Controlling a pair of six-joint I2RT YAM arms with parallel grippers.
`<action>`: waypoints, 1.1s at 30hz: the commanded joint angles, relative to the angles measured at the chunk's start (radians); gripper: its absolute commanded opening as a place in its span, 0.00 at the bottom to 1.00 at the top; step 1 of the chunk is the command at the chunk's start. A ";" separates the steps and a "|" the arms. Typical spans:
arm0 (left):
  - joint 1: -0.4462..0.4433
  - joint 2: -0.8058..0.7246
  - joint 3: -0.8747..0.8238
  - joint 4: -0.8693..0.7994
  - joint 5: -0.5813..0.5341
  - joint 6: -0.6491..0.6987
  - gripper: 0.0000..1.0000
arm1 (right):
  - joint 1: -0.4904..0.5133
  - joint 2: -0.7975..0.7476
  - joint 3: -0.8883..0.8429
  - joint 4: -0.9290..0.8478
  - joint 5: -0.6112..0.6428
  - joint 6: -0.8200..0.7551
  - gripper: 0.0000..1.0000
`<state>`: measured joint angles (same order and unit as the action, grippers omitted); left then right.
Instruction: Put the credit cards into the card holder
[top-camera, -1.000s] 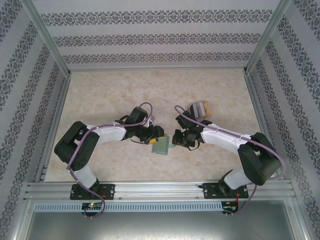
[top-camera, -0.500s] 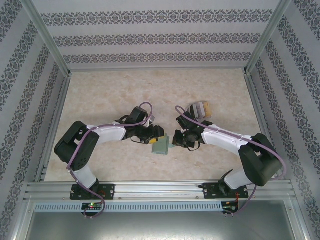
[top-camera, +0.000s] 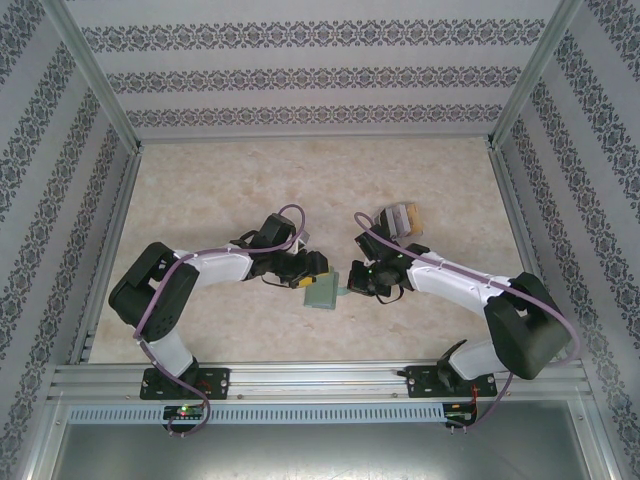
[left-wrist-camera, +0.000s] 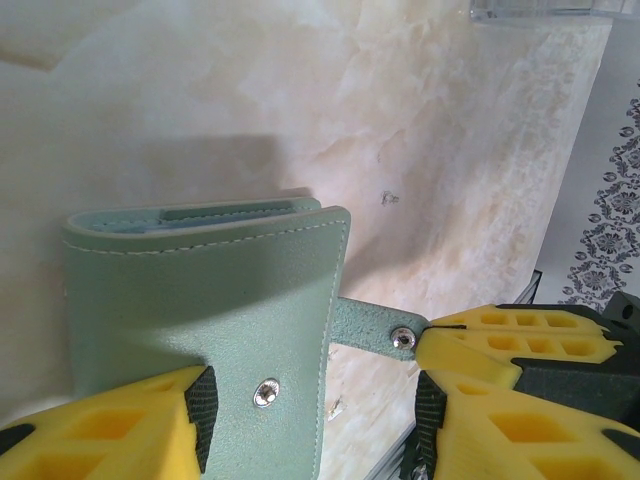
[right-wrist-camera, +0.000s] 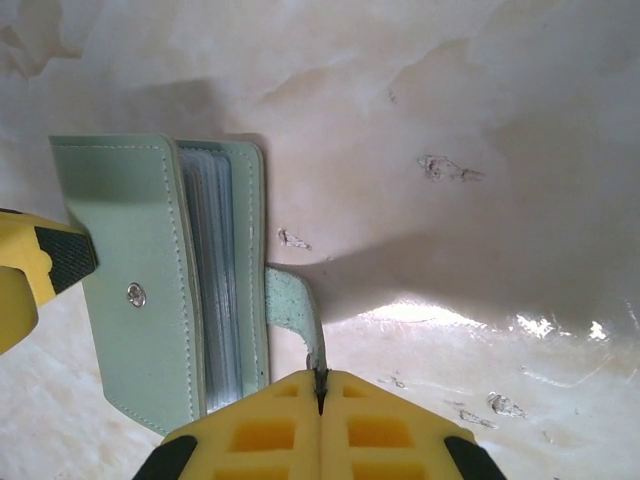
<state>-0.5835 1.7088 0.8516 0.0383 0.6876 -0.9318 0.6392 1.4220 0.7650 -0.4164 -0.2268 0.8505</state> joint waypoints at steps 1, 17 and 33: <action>-0.013 0.008 0.028 -0.007 -0.013 0.025 0.58 | 0.009 -0.016 -0.005 0.006 -0.014 0.006 0.00; -0.006 -0.153 0.029 -0.364 -0.263 0.248 0.61 | 0.006 0.016 0.053 -0.008 -0.024 -0.016 0.00; -0.032 0.028 0.070 -0.284 -0.150 0.240 0.36 | 0.026 0.037 0.098 -0.012 -0.040 -0.013 0.00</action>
<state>-0.5949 1.7126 0.8951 -0.2569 0.5247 -0.6960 0.6525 1.4483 0.8322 -0.4179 -0.2523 0.8421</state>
